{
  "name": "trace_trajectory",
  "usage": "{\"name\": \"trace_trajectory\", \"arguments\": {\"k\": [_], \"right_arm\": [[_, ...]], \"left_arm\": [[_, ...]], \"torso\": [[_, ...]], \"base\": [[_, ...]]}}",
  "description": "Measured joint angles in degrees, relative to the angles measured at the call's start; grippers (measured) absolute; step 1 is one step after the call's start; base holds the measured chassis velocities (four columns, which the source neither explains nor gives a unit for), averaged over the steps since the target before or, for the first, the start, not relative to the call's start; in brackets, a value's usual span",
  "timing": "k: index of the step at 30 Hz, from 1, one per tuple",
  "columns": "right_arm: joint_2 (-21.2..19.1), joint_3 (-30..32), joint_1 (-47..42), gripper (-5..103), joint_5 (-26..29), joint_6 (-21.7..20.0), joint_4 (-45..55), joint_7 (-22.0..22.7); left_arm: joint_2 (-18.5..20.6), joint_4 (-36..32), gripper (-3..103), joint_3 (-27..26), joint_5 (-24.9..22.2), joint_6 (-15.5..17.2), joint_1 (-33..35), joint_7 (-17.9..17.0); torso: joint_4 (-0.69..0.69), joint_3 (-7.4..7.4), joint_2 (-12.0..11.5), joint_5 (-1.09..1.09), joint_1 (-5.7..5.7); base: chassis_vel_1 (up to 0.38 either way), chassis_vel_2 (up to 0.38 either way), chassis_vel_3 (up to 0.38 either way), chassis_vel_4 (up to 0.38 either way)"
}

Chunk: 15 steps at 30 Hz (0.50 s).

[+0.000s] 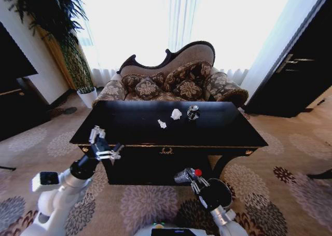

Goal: Move to the front of the table and place the trash on the table into the trash bin.

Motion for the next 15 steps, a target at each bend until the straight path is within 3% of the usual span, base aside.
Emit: {"name": "trace_trajectory", "arguments": {"k": [4,5,8,9,12,13,15], "right_arm": [[-0.4,-0.7,3.4,22,-5.9,-4.9,-6.3,13.0],[-0.4,-0.7,3.4,22,-5.9,-4.9,-6.3,13.0],[-0.6,-1.6,6.0,22,-7.0,-7.1,-9.9,20.9],[-0.6,-1.6,6.0,22,-7.0,-7.1,-9.9,20.9],[-0.7,-1.8,8.5,22,-9.2,-10.7,-14.4,27.5],[-0.7,-1.8,8.5,22,-9.2,-10.7,-14.4,27.5],[-1.0,-2.0,10.8,22,-9.6,-10.9,-18.9,31.7]], "left_arm": [[0.2,1.0,100,-1.0,-0.8,0.0,-0.6,-0.5],[0.2,1.0,100,-1.0,-0.8,0.0,-0.6,-0.5],[0.2,1.5,100,-1.0,-0.8,0.0,-0.8,-0.7],[0.2,1.5,100,-1.0,-0.8,0.0,-0.8,-0.7],[0.3,1.6,100,-0.9,-0.3,0.0,-0.8,-1.1],[0.3,1.6,100,-0.9,-0.3,0.0,-0.8,-1.1],[0.3,1.5,100,-0.8,-0.1,-0.1,-0.7,-1.2]], "torso": [[0.01,0.00,0.0,0.00,0.00],[0.01,0.00,0.0,0.00,0.00],[0.01,0.00,0.0,0.00,0.00],[0.01,0.00,0.0,0.00,0.00],[0.01,0.00,0.0,0.00,0.00],[0.01,0.00,0.0,0.00,0.00],[0.01,0.00,0.0,0.00,0.00]], "base": [[0.000,0.000,0.000,0.000],[0.000,0.000,0.000,0.000],[0.000,0.000,0.000,0.000],[0.000,0.000,0.000,0.000],[0.000,0.000,0.000,0.000],[0.000,0.000,0.000,0.000],[0.000,0.000,0.000,0.000]]}}
